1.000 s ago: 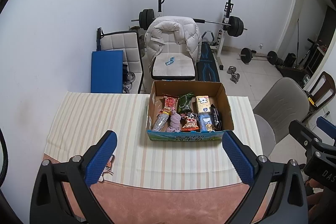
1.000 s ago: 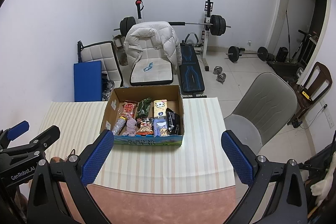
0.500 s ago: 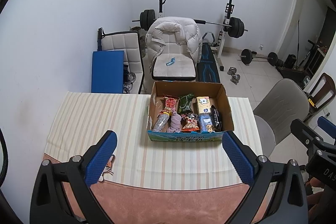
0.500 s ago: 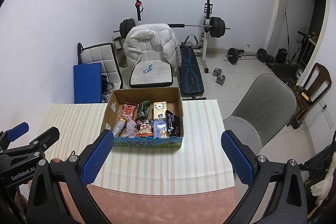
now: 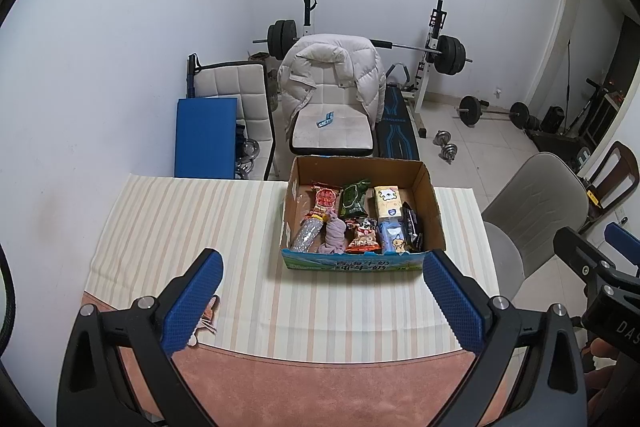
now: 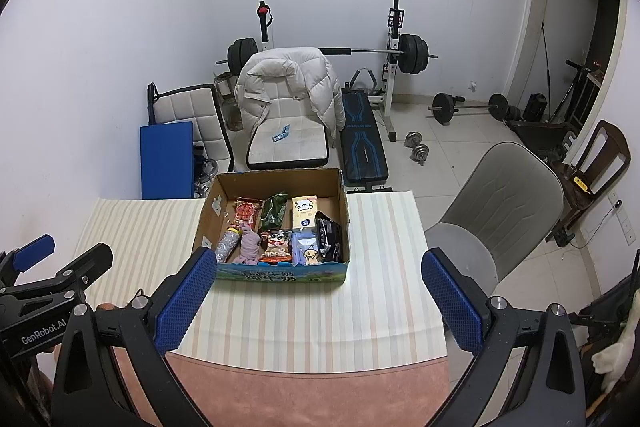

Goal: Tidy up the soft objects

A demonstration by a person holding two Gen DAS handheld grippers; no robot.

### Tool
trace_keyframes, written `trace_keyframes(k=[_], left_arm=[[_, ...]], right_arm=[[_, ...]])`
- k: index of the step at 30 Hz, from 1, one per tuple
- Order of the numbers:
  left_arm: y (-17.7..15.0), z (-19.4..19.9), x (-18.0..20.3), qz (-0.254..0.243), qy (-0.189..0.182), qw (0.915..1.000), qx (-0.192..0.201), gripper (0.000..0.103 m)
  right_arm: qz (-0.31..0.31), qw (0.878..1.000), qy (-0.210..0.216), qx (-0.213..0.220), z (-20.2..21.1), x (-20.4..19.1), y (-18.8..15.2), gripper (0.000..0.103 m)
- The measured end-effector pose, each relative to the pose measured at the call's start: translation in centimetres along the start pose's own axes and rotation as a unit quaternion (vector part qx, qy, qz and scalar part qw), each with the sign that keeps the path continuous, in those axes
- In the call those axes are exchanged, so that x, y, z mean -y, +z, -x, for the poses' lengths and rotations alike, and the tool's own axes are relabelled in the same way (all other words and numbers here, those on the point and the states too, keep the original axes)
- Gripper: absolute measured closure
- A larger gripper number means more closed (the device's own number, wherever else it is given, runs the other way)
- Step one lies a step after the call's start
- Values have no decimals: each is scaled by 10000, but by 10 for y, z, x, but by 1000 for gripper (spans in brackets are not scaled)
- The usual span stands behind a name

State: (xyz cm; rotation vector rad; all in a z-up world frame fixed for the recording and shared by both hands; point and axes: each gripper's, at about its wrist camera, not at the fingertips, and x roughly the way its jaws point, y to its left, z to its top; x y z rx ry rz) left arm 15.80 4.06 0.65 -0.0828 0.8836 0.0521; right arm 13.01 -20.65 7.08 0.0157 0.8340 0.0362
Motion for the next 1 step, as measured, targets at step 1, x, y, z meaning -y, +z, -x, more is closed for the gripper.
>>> trace_keyframes(k=[1], left_arm=[[1,1,0,3,9,10000,15,0]], right_arm=[[-10,10000,5,3,0,0,0,0]])
